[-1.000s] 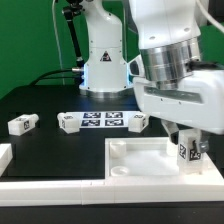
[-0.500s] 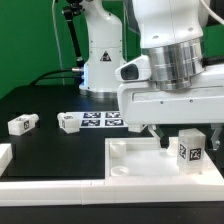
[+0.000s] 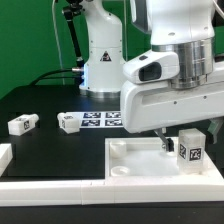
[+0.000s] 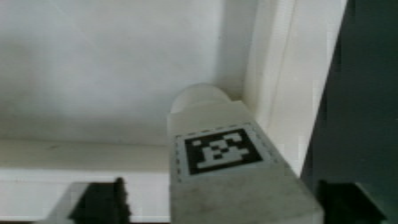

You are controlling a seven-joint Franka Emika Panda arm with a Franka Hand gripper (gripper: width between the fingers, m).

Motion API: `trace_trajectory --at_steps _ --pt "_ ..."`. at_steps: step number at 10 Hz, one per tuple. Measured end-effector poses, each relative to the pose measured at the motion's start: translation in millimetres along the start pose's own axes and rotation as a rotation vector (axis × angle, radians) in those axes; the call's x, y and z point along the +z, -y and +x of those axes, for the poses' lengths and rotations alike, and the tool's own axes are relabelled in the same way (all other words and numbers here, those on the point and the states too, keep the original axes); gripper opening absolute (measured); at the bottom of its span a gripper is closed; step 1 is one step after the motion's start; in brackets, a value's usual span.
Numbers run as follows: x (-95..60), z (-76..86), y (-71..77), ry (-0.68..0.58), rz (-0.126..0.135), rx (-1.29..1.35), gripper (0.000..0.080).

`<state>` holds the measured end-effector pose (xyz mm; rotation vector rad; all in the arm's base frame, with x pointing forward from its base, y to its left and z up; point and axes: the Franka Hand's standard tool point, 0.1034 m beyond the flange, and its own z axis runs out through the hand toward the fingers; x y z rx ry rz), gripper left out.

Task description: Assemble square table

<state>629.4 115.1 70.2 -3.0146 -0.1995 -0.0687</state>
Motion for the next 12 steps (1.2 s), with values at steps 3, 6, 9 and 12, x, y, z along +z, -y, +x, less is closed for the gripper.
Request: trace_trajectory --at_steps 3,6,9,12 --pt "0.1 0.0 0.8 0.0 0.003 0.209 0.0289" --pt "0.4 -0.6 0.1 0.009 0.021 0.66 0.0289" --pt "-0.9 -0.7 -1.6 0.054 0.084 1.13 0.0291" --pt "0.2 -1.4 0.4 0.063 0.083 1.318 0.0291"
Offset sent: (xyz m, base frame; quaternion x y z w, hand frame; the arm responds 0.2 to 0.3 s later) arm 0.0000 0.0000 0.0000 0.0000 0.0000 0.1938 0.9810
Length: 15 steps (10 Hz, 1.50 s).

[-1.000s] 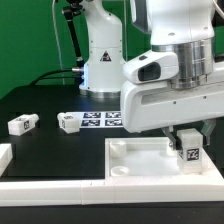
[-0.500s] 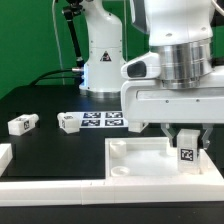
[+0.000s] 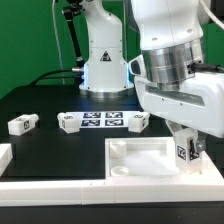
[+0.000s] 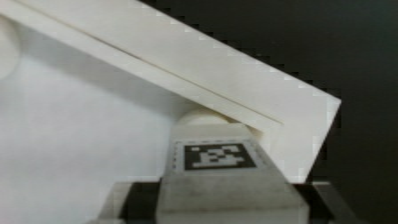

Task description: Assemble square table

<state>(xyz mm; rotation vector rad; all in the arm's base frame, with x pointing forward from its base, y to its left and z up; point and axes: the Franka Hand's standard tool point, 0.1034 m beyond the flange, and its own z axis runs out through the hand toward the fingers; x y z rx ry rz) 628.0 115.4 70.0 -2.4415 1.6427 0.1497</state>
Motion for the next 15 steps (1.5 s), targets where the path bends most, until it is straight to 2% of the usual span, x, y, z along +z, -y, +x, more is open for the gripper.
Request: trace_trajectory --at_steps 1,2,3,4,5,6,7,8,9,10,13,14,15 --pt "0.3 -0.6 0.1 0.002 0.002 0.071 0.0291" --pt "1.9 -2.1 0.6 0.009 0.02 0.239 0.0291" --pt "4.2 -7.0 2.4 0.019 0.061 0.509 0.0291" --pt "4.6 -7.9 3.0 0.013 0.078 0.511 0.0291" --pt "4.9 -7.1 2.5 0.01 0.077 0.445 0.0352" --pt "5.5 -8.2 2.6 0.01 0.076 0.44 0.0487" --pt "6.0 -9.9 2.3 0.003 0.07 0.296 0.0487" --pt "5.8 -14.1 0.3 0.001 0.019 0.067 0.0613" --pt "5.9 -15.8 1.9 0.0 -0.02 -0.121 0.0638" --pt "5.9 -14.7 4.3 0.0 -0.01 -0.174 0.0638" --pt "5.4 -12.1 3.1 -0.002 -0.015 -0.417 0.0649" --pt "2.4 -3.2 -0.7 -0.011 -0.039 -0.615 0.0649" --pt "0.0 4.3 -0.7 -0.023 -0.049 -0.765 0.0649"
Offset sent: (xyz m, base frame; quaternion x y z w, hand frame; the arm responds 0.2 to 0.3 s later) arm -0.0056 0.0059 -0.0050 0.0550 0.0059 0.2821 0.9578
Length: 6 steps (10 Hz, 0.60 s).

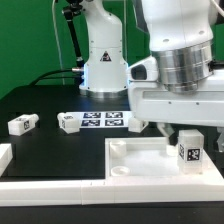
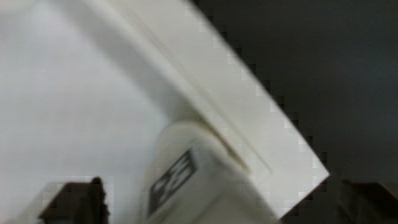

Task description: Assemble square table

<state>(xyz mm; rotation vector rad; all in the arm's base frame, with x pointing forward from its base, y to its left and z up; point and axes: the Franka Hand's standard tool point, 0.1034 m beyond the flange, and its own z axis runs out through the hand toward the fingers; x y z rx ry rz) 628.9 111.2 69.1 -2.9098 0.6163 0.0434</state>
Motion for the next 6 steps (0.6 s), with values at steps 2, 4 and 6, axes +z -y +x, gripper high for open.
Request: trace_trajectory --at_steps 2,4,6 --pt "-1.4 1.4 5.5 -0.012 -0.038 -0.256 0.0649" --pt "-0.9 1.1 6.5 -0.015 -0.034 -0.241 0.0622" --pt "-0.7 0.7 7.1 -0.016 -0.032 -0.169 0.045"
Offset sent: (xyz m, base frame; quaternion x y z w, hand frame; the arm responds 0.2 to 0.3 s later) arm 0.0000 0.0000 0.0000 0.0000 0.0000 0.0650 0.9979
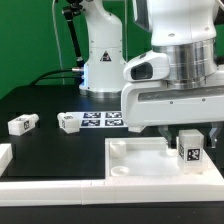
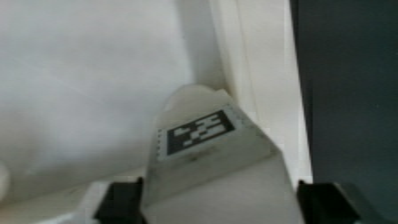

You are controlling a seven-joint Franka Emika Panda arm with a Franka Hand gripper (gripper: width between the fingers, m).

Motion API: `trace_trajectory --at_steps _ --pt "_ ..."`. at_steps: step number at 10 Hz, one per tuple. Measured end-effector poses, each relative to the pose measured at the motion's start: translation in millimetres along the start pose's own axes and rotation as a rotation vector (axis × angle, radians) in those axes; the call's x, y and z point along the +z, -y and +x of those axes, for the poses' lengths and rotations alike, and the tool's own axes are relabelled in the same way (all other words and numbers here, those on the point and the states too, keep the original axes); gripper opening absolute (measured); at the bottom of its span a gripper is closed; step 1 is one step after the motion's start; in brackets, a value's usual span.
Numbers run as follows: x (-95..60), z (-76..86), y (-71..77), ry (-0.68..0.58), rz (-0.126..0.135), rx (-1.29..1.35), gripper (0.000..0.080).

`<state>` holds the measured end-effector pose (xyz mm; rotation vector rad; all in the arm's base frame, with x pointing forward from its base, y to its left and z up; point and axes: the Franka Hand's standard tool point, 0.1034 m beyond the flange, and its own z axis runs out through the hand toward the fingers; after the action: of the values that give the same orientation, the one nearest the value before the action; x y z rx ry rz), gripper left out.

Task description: Assemble square table

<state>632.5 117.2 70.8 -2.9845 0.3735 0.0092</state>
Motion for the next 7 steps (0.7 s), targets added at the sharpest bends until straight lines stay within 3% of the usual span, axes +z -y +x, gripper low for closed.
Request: trace_trajectory --at_steps 1,4,7 --pt "-0.1 0.7 -2.0 -0.001 -0.003 0.057 0.0292" --pt "0.3 0.6 -3.8 -0.005 -0.001 0.4 0.0292" --pt "0.9 0.0 -5.8 0.006 0.038 0.875 0.0292"
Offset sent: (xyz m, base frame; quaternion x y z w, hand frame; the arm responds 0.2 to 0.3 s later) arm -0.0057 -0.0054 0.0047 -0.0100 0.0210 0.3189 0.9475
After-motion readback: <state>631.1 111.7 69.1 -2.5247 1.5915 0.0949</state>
